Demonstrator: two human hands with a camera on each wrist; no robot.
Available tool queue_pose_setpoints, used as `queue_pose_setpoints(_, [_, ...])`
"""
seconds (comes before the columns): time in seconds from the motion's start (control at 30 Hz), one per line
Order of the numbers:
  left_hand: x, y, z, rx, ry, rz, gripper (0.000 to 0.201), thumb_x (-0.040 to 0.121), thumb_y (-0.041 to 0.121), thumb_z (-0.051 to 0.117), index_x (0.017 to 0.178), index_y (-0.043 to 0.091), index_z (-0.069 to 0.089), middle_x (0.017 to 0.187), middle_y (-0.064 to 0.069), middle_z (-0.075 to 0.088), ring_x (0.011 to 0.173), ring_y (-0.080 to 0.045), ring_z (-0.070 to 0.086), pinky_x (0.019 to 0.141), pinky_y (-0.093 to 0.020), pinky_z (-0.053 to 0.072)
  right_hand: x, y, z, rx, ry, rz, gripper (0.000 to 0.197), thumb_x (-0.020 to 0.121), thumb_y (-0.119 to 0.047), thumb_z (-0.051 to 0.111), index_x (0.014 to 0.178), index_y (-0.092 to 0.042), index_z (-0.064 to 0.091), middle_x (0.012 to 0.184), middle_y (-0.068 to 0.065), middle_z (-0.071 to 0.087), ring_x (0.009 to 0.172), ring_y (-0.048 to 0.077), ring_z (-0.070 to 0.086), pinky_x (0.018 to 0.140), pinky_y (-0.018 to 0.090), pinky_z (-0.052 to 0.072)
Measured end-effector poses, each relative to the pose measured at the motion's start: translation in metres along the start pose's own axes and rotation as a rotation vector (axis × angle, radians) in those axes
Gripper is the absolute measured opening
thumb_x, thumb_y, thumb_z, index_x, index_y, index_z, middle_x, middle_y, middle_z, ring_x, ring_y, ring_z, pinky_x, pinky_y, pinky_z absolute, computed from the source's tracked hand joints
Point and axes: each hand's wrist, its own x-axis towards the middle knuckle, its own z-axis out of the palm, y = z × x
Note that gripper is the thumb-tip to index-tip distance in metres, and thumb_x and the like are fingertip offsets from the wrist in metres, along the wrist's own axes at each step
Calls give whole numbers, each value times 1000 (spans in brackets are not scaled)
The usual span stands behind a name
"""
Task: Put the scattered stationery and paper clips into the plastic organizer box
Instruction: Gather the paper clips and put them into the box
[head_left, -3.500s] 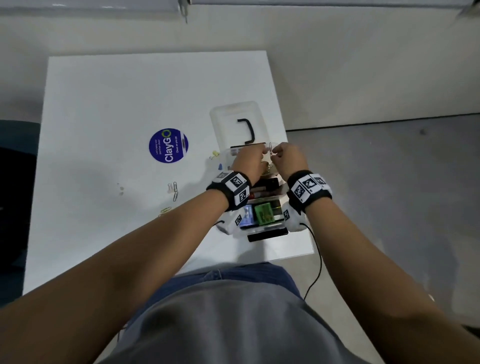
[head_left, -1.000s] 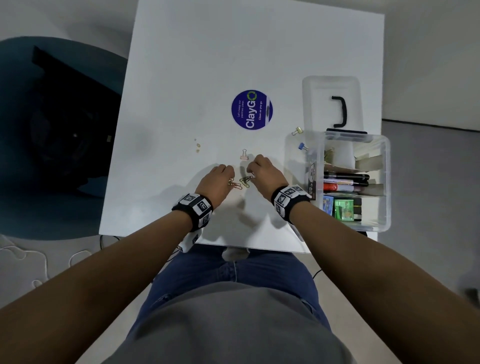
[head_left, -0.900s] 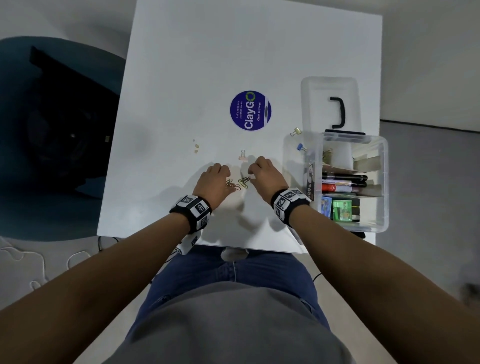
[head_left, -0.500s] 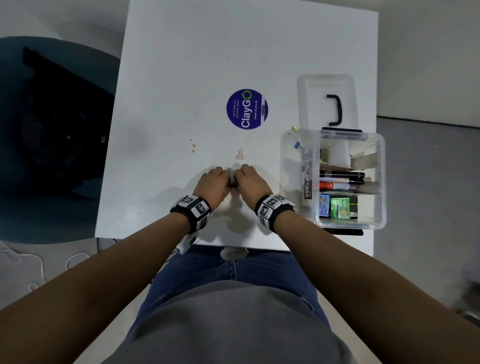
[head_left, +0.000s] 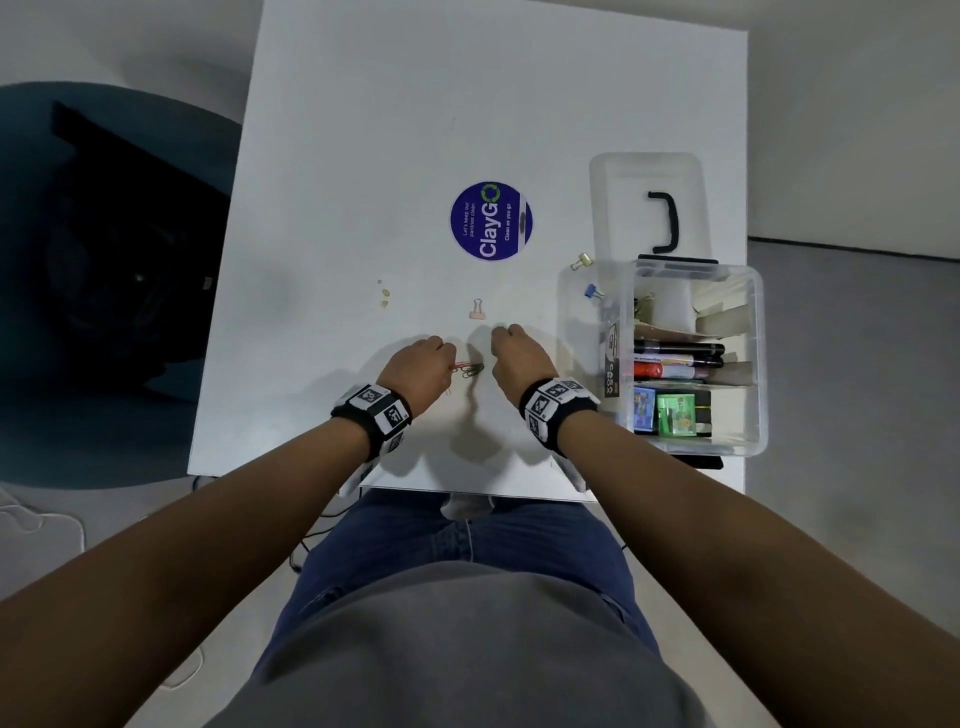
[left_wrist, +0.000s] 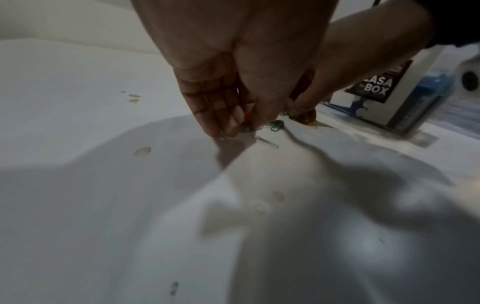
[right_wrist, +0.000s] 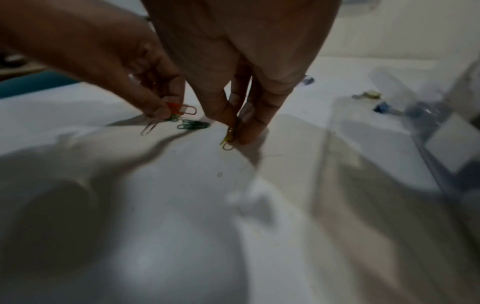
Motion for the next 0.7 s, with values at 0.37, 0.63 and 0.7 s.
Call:
queue_pose_setpoints(0.37, [-2, 69, -53, -465, 231, -35, 10, 90, 21, 60, 85, 13, 63, 78, -2, 62, 74, -22, 59, 67, -30, 45, -41, 27, -72, 597, 476, 102, 17, 80, 0, 60, 92, -9, 65, 92, 6, 66, 80, 14, 61, 76, 25, 53])
queue_pose_setpoints(0.63, [50, 235, -103, -648, 270, 218, 8, 88, 14, 63, 89, 8, 68, 83, -7, 70, 77, -19, 64, 72, -29, 50, -100, 133, -162, 655, 824, 292, 13, 82, -4, 61, 90, -14, 64, 88, 3, 69, 77, 13, 64, 73, 22, 54])
queue_pose_setpoints(0.7, [69, 266, -103, -615, 248, 227, 9, 88, 12, 62, 87, 6, 67, 82, -9, 70, 77, -21, 64, 71, -29, 49, -100, 158, -168, 585, 829, 348, 13, 82, -3, 60, 90, -12, 65, 86, 6, 70, 77, 17, 65, 72, 27, 55])
